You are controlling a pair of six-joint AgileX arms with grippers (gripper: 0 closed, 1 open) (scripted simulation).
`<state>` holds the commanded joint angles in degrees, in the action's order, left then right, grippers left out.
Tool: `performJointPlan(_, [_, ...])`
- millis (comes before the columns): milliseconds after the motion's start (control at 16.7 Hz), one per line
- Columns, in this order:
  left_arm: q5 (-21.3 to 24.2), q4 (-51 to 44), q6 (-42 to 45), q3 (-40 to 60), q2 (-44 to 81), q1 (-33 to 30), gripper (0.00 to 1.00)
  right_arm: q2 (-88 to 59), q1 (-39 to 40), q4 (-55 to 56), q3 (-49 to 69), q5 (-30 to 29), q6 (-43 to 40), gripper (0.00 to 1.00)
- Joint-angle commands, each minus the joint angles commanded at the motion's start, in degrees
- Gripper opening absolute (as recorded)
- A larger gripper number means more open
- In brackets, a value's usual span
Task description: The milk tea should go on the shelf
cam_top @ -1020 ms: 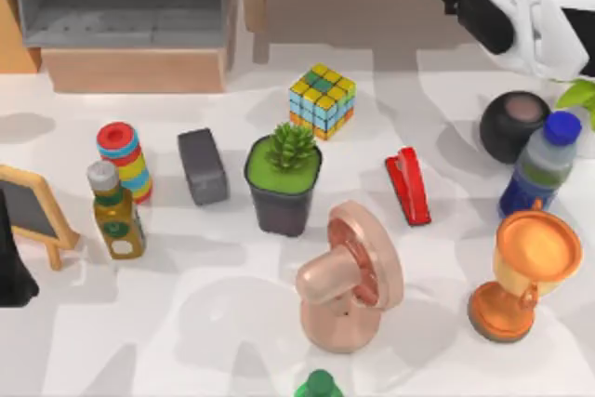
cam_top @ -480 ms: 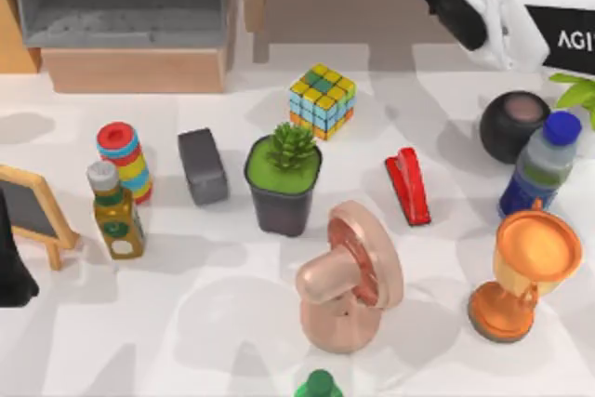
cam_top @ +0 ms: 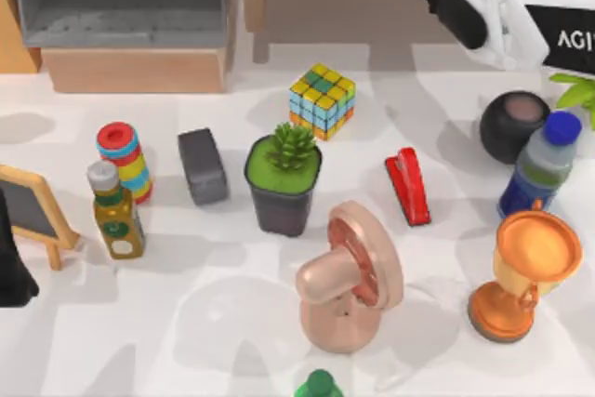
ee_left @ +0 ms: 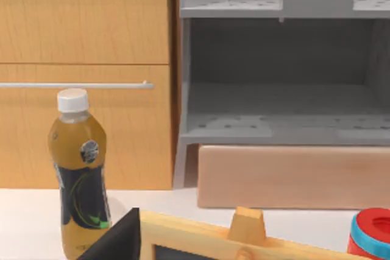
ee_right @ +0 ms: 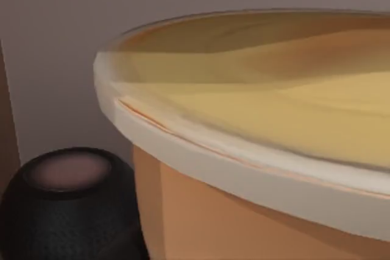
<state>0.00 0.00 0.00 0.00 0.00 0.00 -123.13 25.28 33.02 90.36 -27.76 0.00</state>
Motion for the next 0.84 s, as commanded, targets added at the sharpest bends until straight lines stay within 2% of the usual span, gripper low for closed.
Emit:
performJointPlan(480, [0.0, 0.0, 0.0, 0.0, 0.0, 0.0, 1.0, 0.0, 0.0, 0.0, 0.0, 0.0, 0.0, 0.98])
performJointPlan(840, [0.0, 0.0, 0.0, 0.0, 0.0, 0.0, 1.0, 0.0, 0.0, 0.0, 0.0, 0.0, 0.0, 1.0])
